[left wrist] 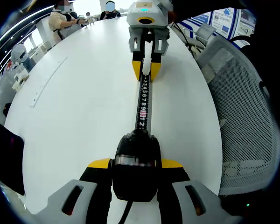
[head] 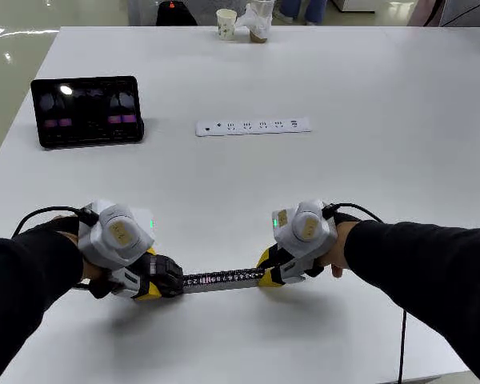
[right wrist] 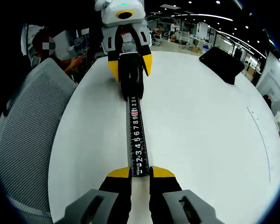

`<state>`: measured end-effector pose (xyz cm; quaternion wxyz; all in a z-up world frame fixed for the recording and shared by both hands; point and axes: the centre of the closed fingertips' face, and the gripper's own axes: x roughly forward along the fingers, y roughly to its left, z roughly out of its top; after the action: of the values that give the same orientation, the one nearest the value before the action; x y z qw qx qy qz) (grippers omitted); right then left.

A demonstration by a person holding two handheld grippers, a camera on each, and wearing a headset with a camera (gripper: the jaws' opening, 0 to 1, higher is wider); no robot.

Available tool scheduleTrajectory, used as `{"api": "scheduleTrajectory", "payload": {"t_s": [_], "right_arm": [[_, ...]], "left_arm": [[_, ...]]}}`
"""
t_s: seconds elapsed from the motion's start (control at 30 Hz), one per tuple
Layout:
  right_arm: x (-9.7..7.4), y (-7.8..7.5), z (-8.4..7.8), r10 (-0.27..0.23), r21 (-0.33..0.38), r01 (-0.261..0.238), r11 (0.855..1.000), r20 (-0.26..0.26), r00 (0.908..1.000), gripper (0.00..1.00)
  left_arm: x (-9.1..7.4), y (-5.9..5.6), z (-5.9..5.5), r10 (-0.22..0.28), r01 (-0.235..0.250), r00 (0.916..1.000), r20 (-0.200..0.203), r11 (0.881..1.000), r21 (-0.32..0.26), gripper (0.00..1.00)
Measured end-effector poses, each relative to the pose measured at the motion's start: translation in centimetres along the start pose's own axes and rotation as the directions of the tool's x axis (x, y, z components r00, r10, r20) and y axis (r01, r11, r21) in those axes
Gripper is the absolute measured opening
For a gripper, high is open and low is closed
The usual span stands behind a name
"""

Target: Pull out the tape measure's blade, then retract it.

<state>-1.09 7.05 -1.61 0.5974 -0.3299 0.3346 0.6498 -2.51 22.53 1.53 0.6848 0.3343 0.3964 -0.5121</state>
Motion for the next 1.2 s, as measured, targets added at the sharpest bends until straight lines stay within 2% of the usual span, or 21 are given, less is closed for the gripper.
{"api": "scheduleTrajectory", "payload": {"t_s": [1.2], "right_arm": [[-1.6,-0.2,-1.8,-0.001,0.010,0.002,1.000,-0.014,0.9999,0.10]], "left_arm": [[0.1,0.2,0.0,0.002,-0.002,1.0000,0.002,1.000,-0.001,0.32]]}}
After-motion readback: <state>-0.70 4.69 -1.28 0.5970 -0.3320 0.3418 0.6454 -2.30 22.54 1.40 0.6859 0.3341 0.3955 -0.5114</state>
